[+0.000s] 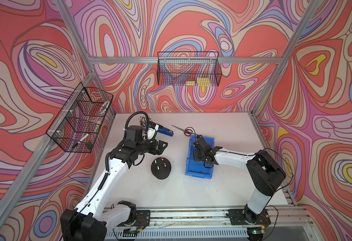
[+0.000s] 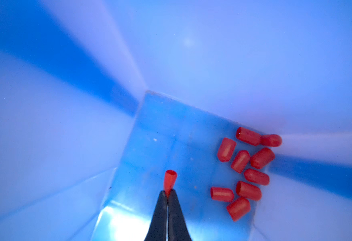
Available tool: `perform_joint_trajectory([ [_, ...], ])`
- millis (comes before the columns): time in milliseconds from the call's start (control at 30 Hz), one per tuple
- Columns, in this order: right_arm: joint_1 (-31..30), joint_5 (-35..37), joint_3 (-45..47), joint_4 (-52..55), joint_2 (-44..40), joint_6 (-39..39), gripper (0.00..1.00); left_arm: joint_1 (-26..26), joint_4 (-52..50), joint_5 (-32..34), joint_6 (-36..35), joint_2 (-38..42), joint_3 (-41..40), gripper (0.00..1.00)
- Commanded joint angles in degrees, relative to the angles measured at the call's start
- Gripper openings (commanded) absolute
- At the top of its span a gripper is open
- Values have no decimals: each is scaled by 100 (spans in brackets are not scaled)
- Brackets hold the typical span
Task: Cover the protruding screws with screw protection sleeves
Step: Pick up the screw protection sleeve from the storage box.
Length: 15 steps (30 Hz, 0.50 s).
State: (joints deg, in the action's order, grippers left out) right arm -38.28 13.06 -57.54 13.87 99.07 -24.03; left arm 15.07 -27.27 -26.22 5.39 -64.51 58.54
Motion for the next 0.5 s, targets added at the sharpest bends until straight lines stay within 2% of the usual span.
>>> perform_joint_trajectory([
  [0,31,-447,288,-504,-466,269,0,21,2,-2,-74,-45,138,81],
  [167,31,-929,625,-788,-1054,523,0,20,36,-238,-88,-109,183,80],
  [333,31,-1383,930,-848,-1763,726,0,22,59,-1060,-168,-249,203,76],
  [467,31,-2142,1051,-836,-2241,919,0,31,115,-1717,-200,-342,215,71],
])
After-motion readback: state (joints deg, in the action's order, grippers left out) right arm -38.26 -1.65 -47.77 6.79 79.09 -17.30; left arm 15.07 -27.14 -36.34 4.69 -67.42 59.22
